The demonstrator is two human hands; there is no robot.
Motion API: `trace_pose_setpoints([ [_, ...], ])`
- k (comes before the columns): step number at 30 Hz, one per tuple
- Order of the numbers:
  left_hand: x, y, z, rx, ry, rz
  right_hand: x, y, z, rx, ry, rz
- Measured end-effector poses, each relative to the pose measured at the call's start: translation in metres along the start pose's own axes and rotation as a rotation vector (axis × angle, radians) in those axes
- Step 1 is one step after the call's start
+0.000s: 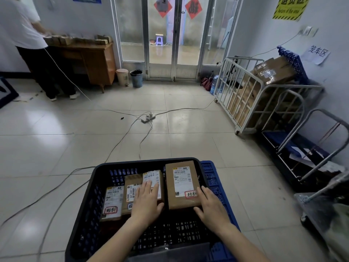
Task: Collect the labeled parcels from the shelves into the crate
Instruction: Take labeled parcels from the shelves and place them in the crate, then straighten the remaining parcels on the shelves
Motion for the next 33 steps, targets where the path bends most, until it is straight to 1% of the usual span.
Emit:
trace_pose_setpoints([
  [7,-0.003,0.005,-0.040,0.000,-0.020,0.004,0.008,0.006,-0.041,-0.010,0.003,0.012],
  [15,-0.026,0.006,-0.064,0.066,-0.158,0.032,0.010,0.016,-0.083,-0.044,-0.103,0.005],
  [18,-0.033,0.006,-0.073,0.086,-0.240,0.057,0.015,0.016,-0.103,-0.076,-0.177,-0.004],
  [25,-0.034,0.009,-0.106,0.098,-0.467,0.090,0.050,0.003,-0.166,-0.167,-0.415,0.048],
  [33,-0.053,-0.012,-0.174,0.168,-0.720,0.129,0.085,0.000,-0.262,-0.250,-0.641,0.035],
])
Point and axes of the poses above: each hand's wrist, its own z-axis towards the middle knuckle, its own y-axis out of the back of the hand, x = y × z, the point moved 8 cm from there along z, towards the middle knuckle, and after that the axes turned 12 degrees about y, right-handed, at the moved point
